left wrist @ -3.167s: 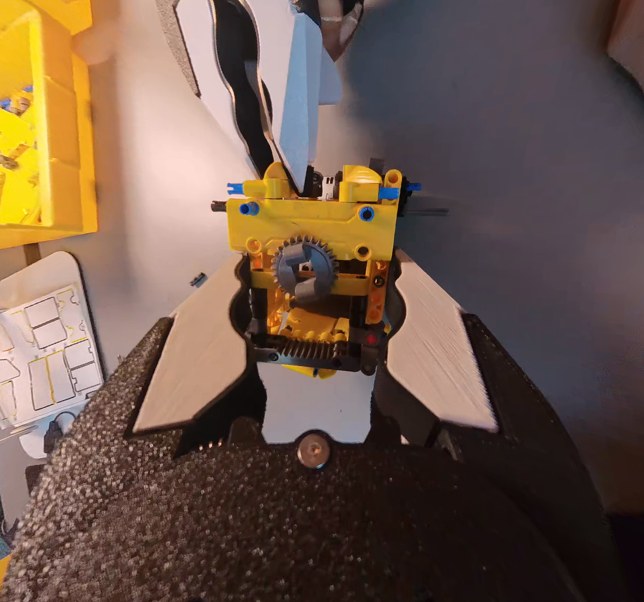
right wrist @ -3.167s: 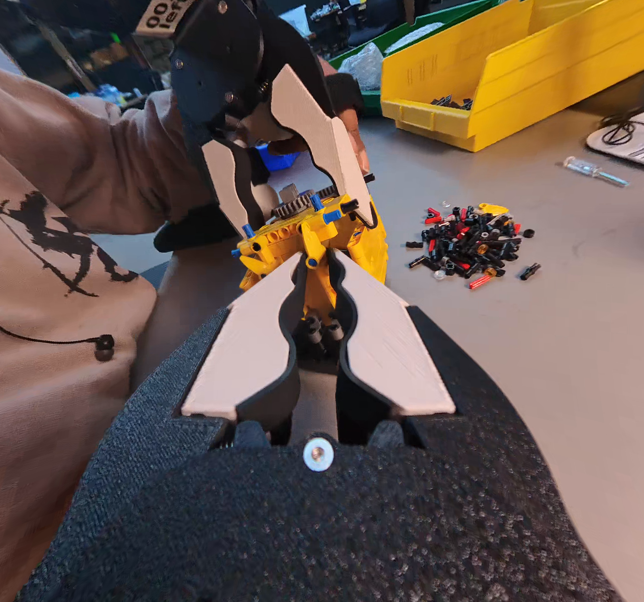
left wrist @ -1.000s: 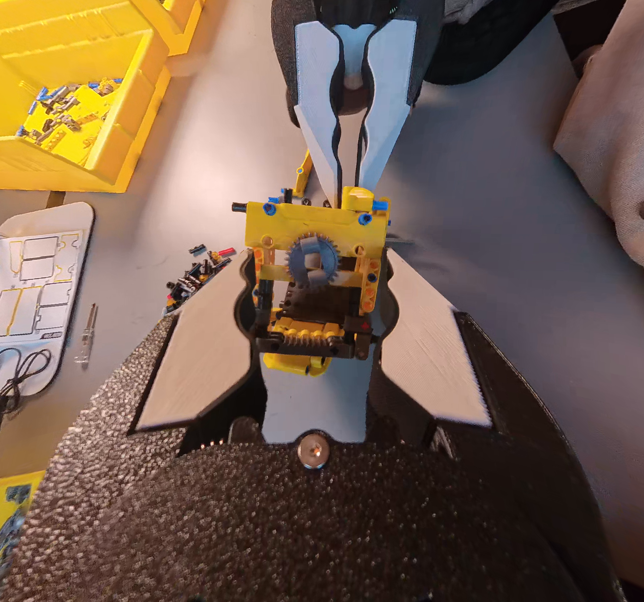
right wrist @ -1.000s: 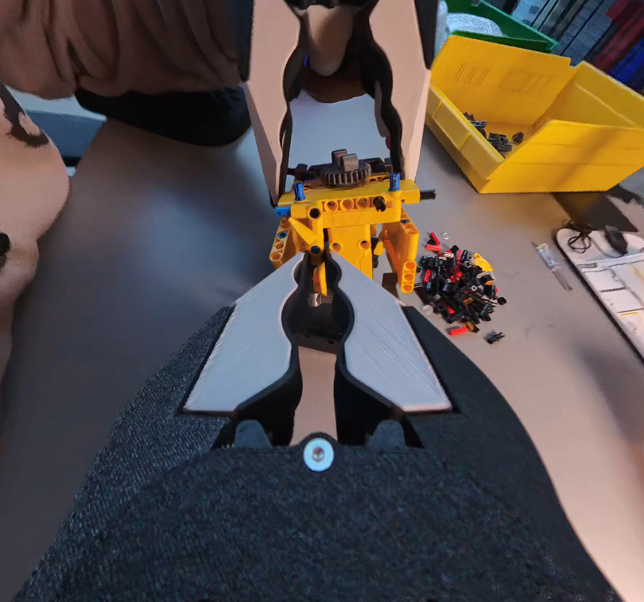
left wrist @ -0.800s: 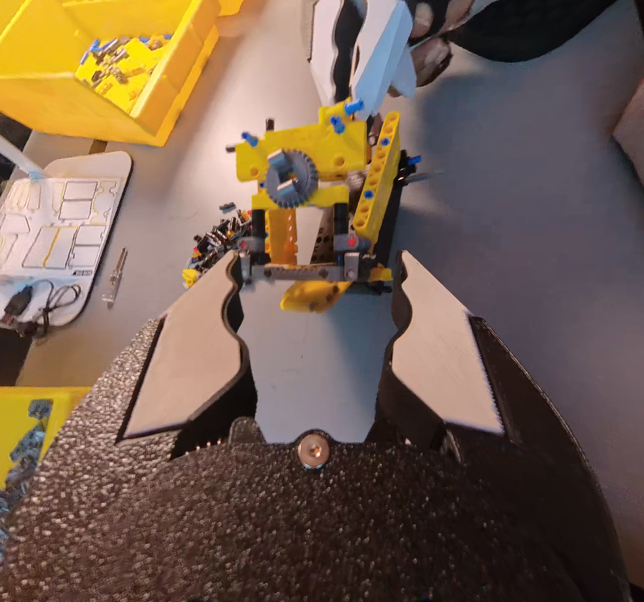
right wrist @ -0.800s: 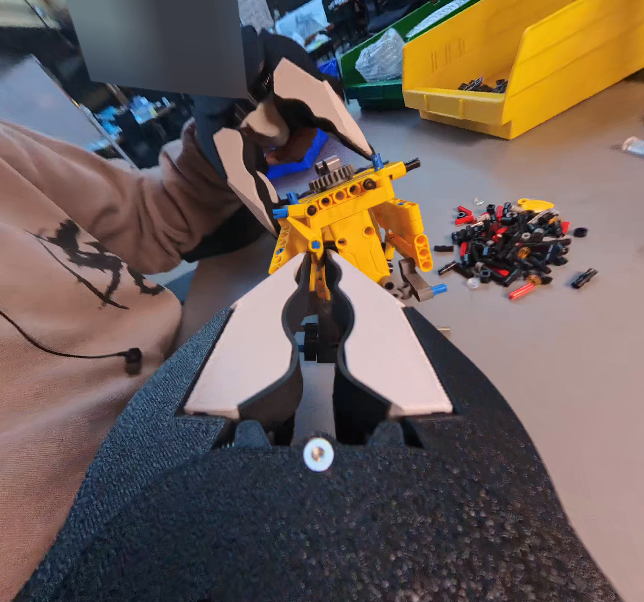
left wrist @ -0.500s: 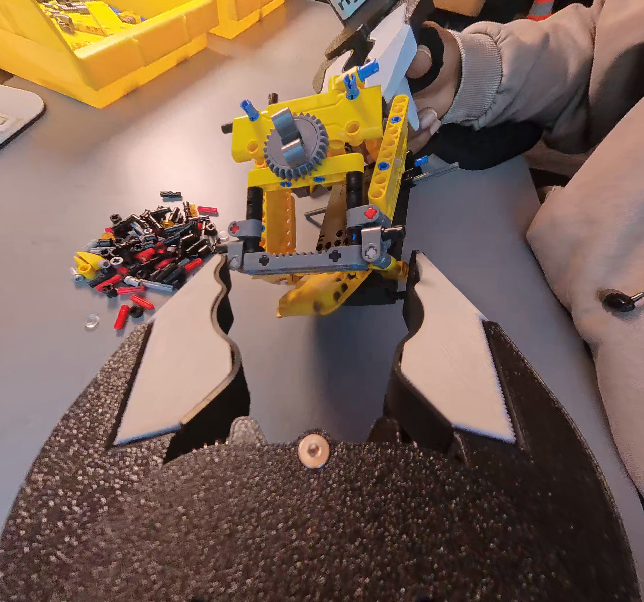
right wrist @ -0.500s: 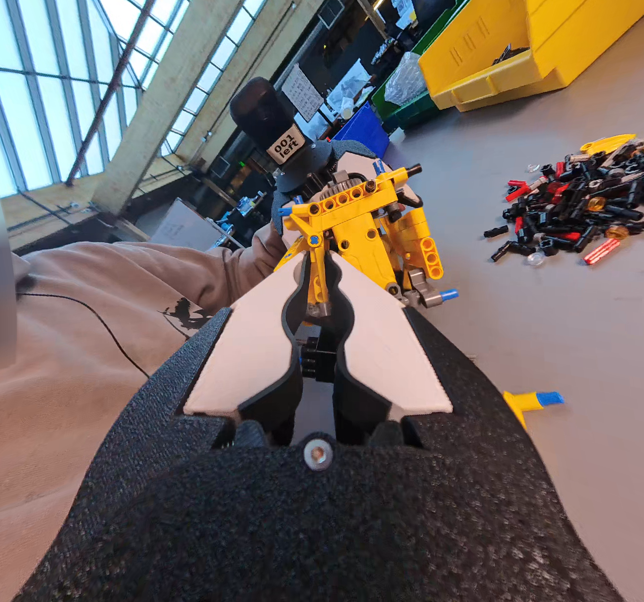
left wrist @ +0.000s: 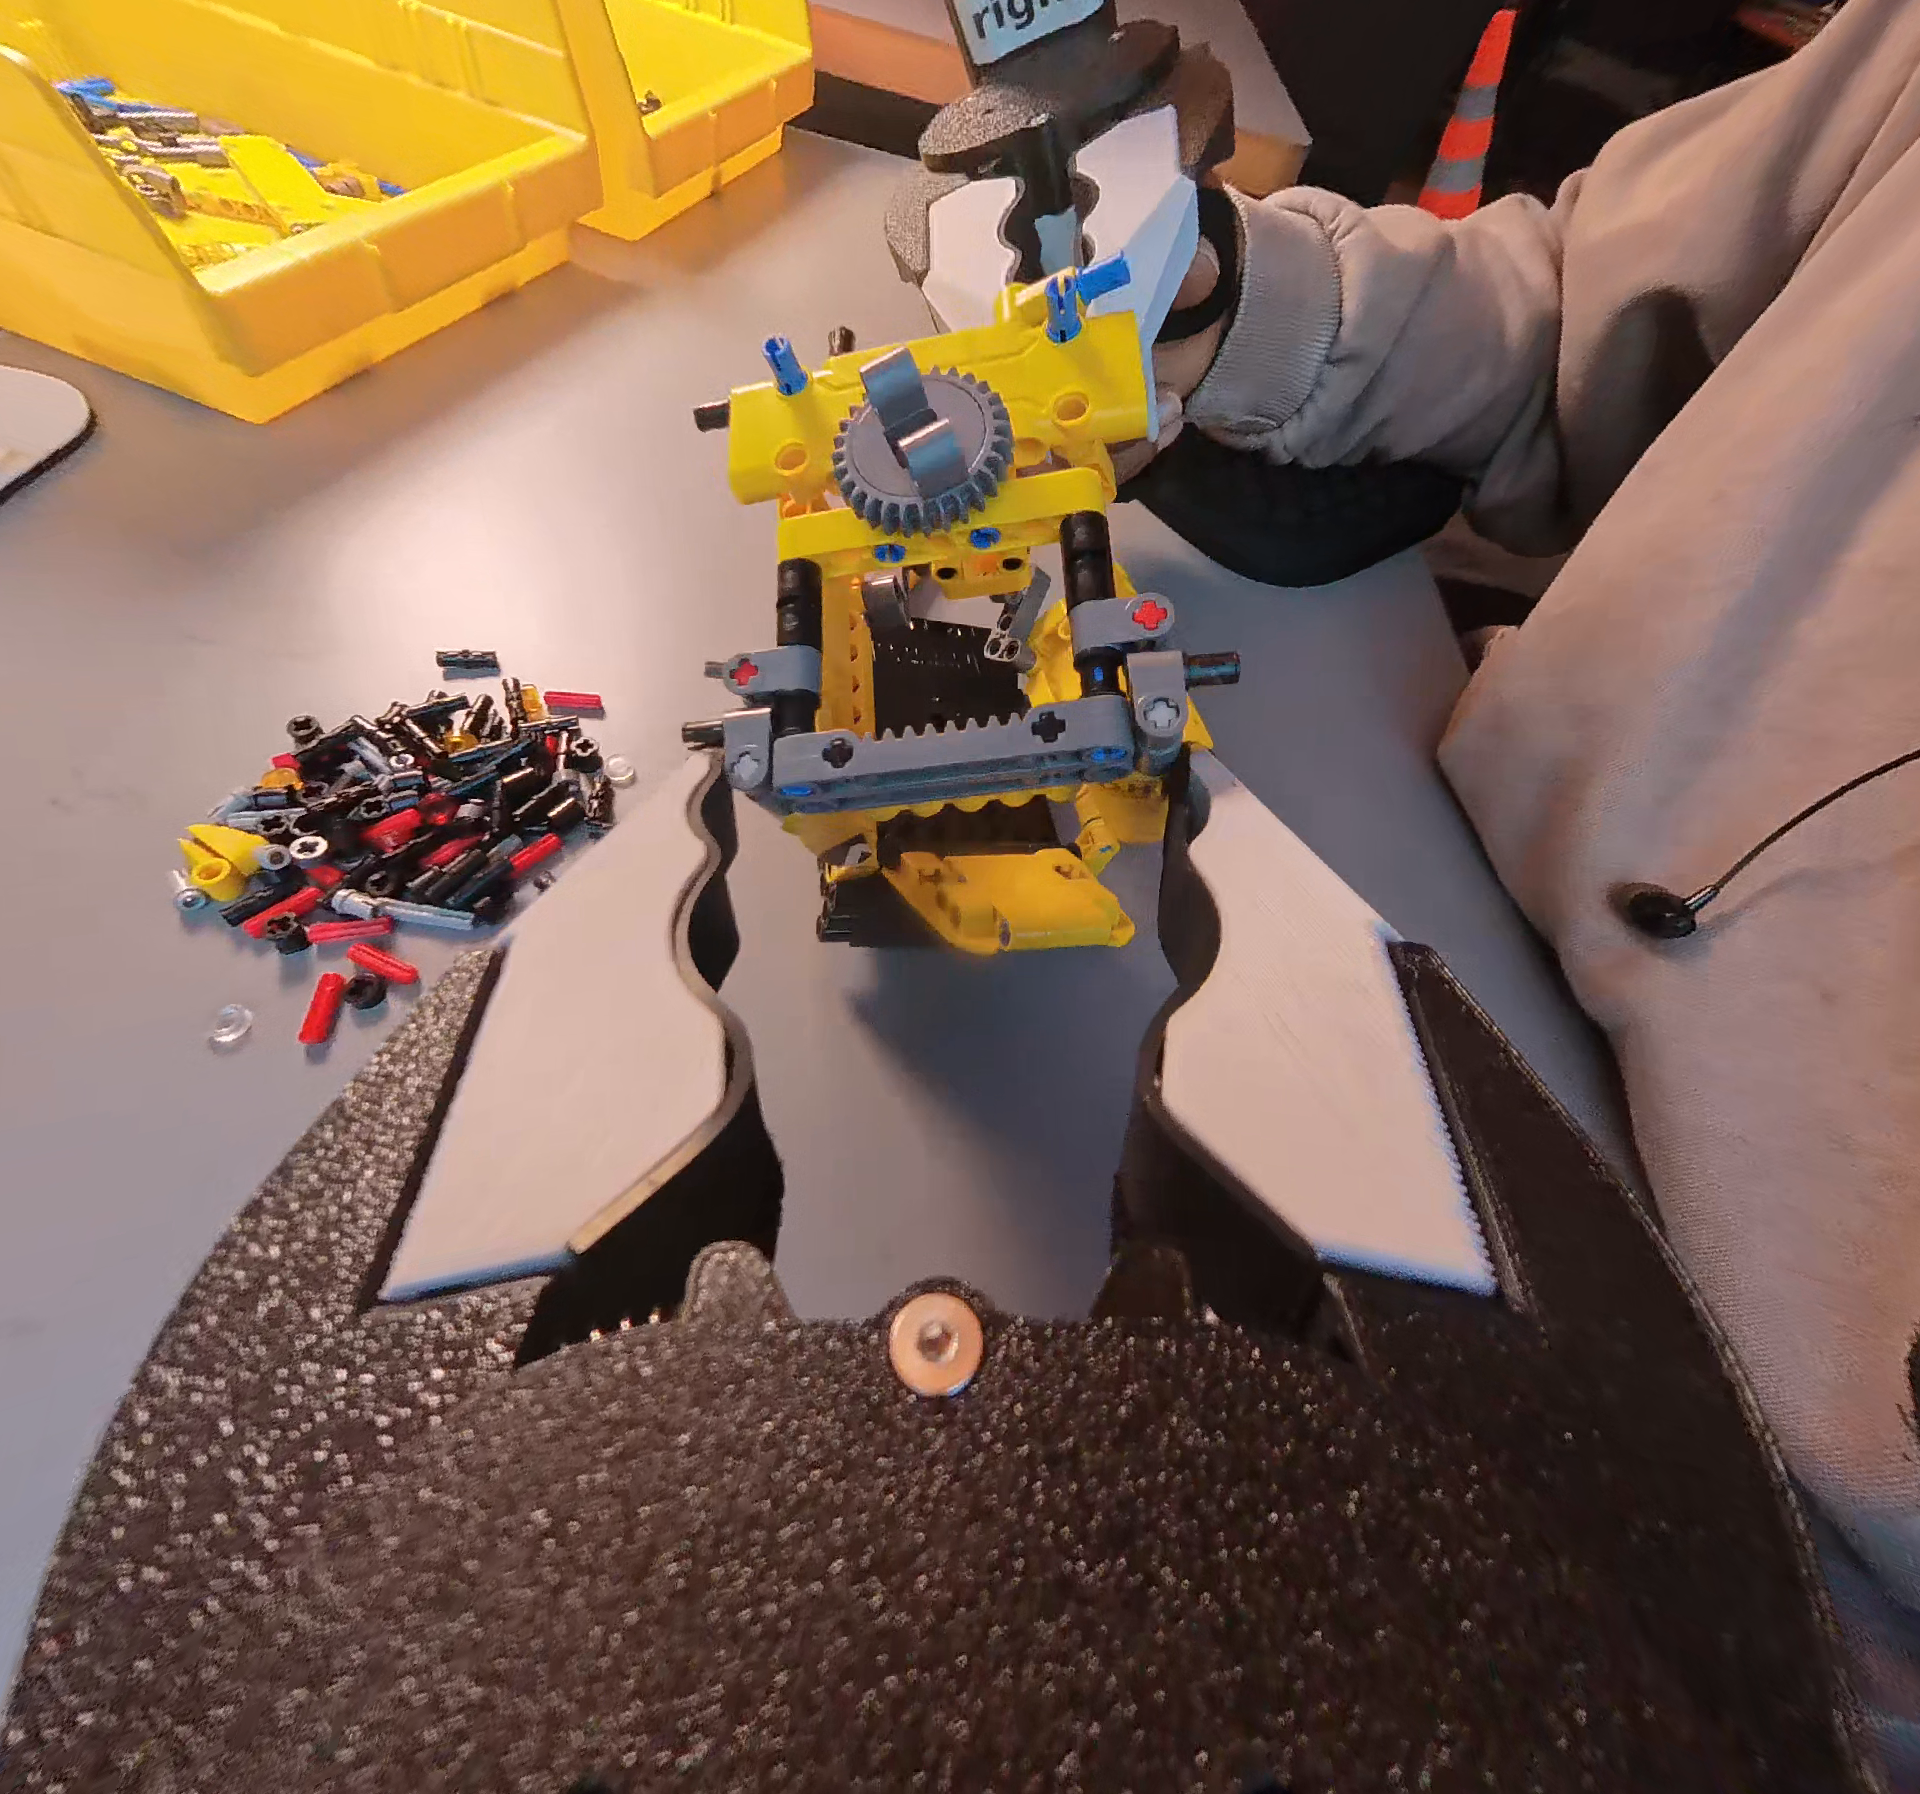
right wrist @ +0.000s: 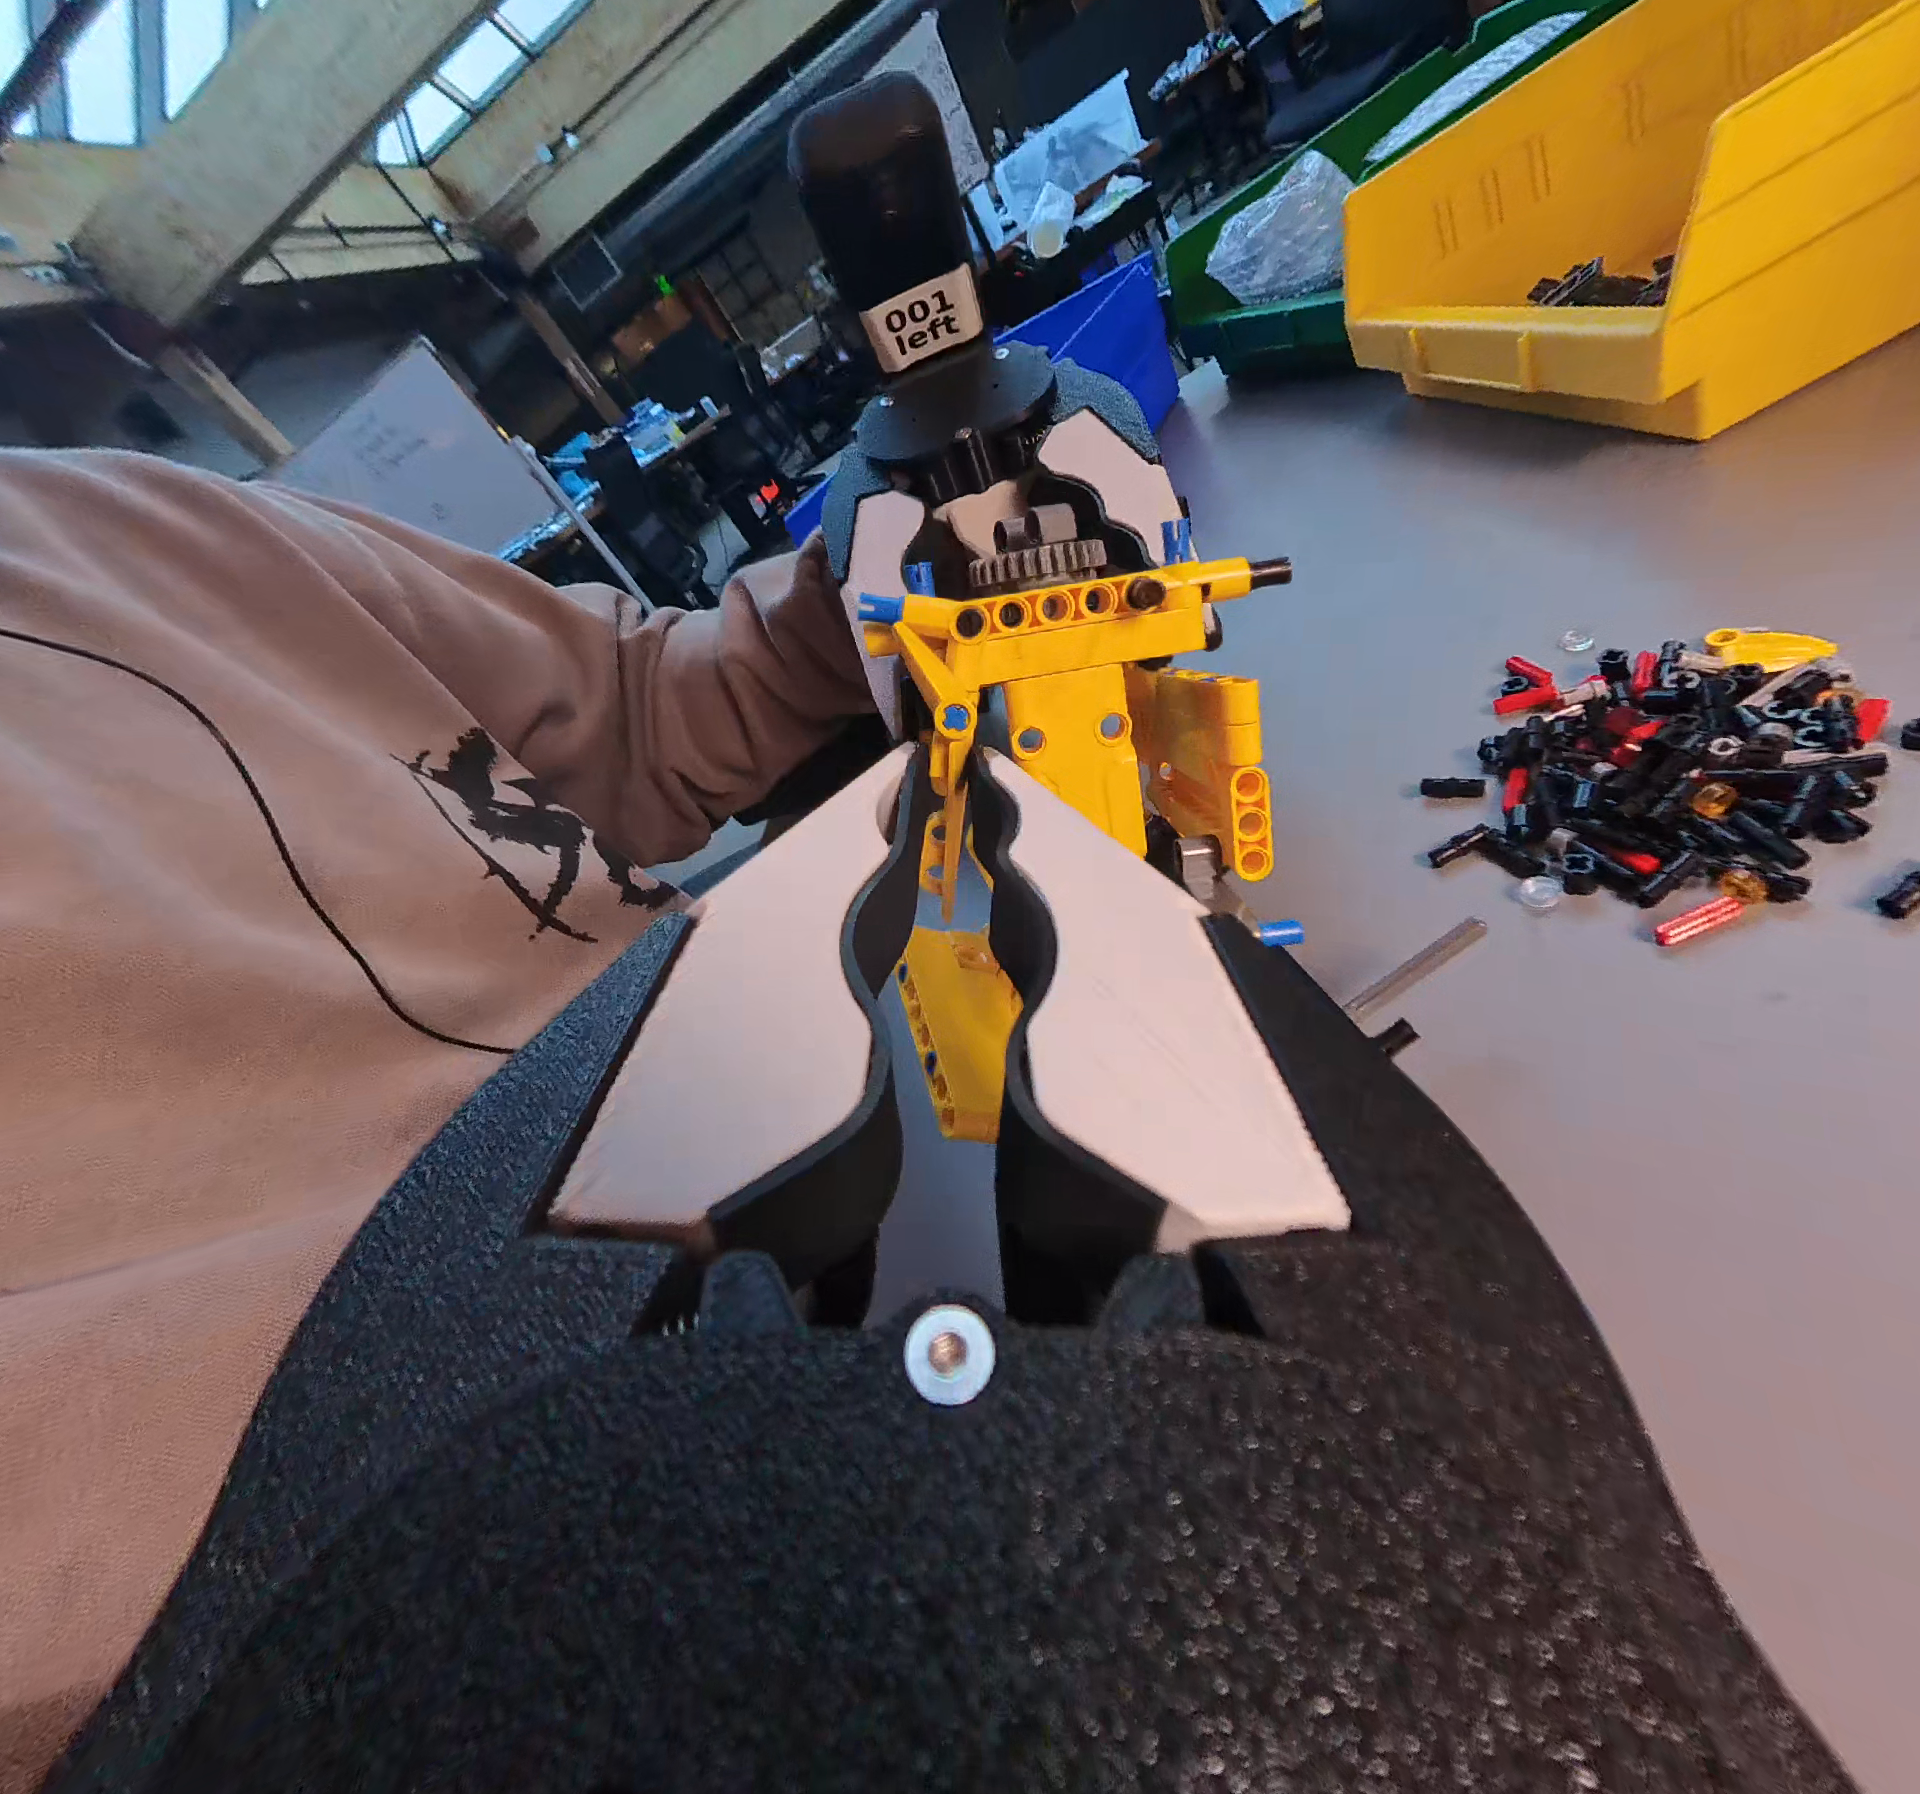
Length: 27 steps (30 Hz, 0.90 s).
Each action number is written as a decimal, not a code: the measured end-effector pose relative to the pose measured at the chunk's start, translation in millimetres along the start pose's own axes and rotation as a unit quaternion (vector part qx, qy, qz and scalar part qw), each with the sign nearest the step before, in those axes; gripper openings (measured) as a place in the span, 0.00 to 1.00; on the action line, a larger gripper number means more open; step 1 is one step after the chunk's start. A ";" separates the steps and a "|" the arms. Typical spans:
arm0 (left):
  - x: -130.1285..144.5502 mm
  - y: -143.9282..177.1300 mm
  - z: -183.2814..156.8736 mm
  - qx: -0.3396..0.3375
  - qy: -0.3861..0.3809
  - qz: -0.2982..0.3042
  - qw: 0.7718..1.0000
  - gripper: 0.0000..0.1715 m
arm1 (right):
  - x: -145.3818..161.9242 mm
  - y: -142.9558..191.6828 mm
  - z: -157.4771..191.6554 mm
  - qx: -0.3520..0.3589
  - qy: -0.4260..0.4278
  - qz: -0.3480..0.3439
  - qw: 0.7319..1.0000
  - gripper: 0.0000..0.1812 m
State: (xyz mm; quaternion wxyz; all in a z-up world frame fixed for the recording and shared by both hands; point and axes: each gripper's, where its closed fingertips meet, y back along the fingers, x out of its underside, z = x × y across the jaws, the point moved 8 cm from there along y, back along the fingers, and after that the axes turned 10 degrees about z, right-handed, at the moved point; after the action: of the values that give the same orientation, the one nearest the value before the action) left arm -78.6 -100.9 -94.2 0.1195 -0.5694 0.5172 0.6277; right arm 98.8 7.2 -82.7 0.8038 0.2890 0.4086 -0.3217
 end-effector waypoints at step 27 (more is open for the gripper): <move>-37.7 -19.1 -29.3 -0.024 -0.067 0.119 0.990 0.49 | 7.0 -30.8 31.6 0.090 0.224 0.116 0.963 0.04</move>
State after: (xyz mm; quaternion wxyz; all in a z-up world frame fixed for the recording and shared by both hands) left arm -35.0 -99.0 -67.1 0.0652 -0.4633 0.5569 0.6863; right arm 93.7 -37.1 -79.0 0.6940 0.4707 0.5111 -0.1886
